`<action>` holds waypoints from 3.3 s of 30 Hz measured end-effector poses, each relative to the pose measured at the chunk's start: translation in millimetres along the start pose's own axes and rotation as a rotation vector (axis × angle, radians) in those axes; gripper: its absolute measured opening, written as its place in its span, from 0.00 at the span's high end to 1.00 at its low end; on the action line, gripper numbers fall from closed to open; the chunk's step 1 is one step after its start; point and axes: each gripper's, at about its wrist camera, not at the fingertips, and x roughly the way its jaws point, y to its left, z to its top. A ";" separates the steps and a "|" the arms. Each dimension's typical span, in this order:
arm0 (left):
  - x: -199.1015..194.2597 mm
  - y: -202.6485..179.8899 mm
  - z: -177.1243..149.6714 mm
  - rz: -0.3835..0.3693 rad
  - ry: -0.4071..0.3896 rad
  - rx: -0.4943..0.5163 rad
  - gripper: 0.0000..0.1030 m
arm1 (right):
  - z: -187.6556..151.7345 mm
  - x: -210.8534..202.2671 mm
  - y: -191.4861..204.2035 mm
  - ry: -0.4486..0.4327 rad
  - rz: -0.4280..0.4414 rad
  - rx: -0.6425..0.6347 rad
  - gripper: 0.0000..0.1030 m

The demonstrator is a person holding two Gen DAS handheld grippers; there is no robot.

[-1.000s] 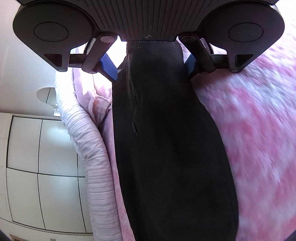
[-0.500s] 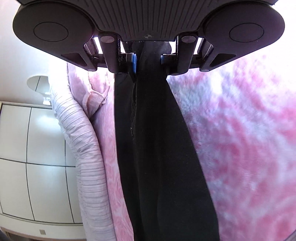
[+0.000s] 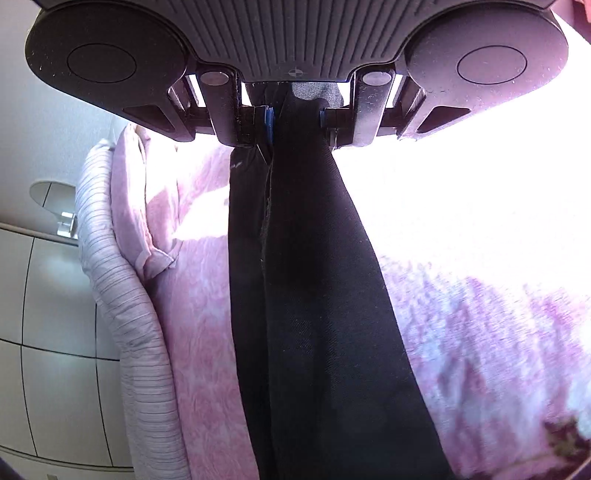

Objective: Fold clothes

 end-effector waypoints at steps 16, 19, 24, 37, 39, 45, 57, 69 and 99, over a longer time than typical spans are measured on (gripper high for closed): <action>39.3 -14.2 -15.0 0.049 -0.033 0.098 0.89 | 54.9 -42.9 22.0 0.057 0.032 0.158 0.36; 40.1 -21.5 -21.0 0.067 -0.073 0.085 0.83 | 88.2 -67.0 32.6 -0.014 0.035 0.176 0.36; 41.7 -29.8 -30.6 0.109 -0.160 0.069 0.78 | 142.3 -90.5 52.0 -0.139 0.012 0.134 0.36; 44.2 -62.4 -29.1 0.300 -0.167 -0.016 0.68 | 167.5 -64.7 67.8 -0.349 -0.097 0.022 0.36; 44.8 -69.4 -24.6 0.331 -0.165 -0.028 0.70 | 159.2 -60.3 71.2 -0.369 -0.116 0.021 0.36; 50.1 -76.5 -19.0 0.412 -0.153 -0.080 0.72 | 153.4 -53.7 84.7 -0.426 -0.171 0.049 0.36; 31.5 -94.6 -3.4 0.449 -0.067 -0.037 0.71 | 150.5 -62.4 110.3 -0.449 -0.284 -0.043 0.36; 22.1 -104.7 4.3 0.436 -0.024 0.006 0.67 | 149.5 -48.9 106.2 -0.421 -0.249 -0.109 0.42; 9.9 -116.3 -25.3 0.382 -0.077 0.034 0.92 | 125.9 -57.2 87.9 -0.523 -0.110 0.012 0.95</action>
